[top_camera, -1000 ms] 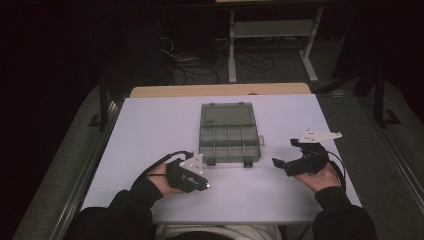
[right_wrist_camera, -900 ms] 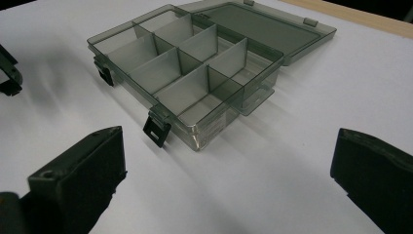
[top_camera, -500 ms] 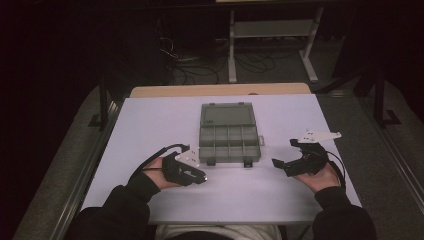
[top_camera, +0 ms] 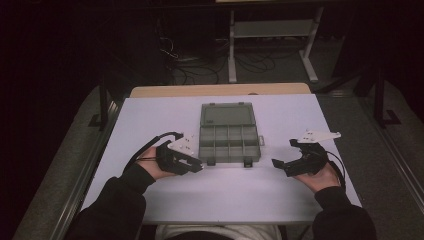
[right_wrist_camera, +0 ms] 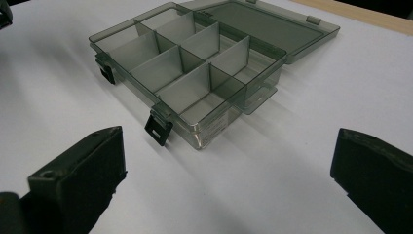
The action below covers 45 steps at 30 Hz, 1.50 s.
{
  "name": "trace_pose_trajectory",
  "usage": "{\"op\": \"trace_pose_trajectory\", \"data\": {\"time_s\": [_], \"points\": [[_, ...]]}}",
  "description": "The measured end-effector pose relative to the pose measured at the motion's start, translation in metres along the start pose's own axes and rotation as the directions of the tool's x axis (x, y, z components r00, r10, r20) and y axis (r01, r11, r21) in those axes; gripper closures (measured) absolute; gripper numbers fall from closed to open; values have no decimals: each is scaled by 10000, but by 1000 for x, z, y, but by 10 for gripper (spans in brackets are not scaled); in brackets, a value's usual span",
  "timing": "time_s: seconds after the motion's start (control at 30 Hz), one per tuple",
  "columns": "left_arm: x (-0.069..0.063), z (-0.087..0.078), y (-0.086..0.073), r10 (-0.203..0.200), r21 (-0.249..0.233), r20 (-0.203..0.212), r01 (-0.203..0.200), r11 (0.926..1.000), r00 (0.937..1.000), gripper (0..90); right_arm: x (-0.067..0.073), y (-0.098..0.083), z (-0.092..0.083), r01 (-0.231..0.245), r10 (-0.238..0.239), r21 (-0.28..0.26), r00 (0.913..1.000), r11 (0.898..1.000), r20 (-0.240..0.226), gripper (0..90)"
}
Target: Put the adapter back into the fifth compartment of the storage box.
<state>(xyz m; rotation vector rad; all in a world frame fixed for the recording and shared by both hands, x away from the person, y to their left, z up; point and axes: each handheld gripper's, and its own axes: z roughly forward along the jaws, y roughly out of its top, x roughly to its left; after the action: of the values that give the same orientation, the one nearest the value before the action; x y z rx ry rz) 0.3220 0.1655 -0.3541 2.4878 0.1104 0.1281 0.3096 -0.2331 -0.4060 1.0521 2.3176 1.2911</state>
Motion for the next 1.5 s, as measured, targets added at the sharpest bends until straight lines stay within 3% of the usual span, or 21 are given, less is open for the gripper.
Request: {"op": "trace_pose_trajectory", "data": {"time_s": [0.47, 0.9, 1.5], "points": [[12, -10, 4, -105, -219, -292, 99, 9997, 9995, 764, 0, 0, 0, 4, -4, -4, 10000, 10000, -16, 0], [33, -20, 13, -124, -380, -583, 102, 9992, 9982, 764, -1, 0, 1, -8, 9, 85, 10000, 10000, -57, 0], [55, -6, 12, -355, -306, -954, 327, 9990, 9948, 765, 0, 0, 3, 5, -1, 210, 9999, 9998, -151, 0]]}}
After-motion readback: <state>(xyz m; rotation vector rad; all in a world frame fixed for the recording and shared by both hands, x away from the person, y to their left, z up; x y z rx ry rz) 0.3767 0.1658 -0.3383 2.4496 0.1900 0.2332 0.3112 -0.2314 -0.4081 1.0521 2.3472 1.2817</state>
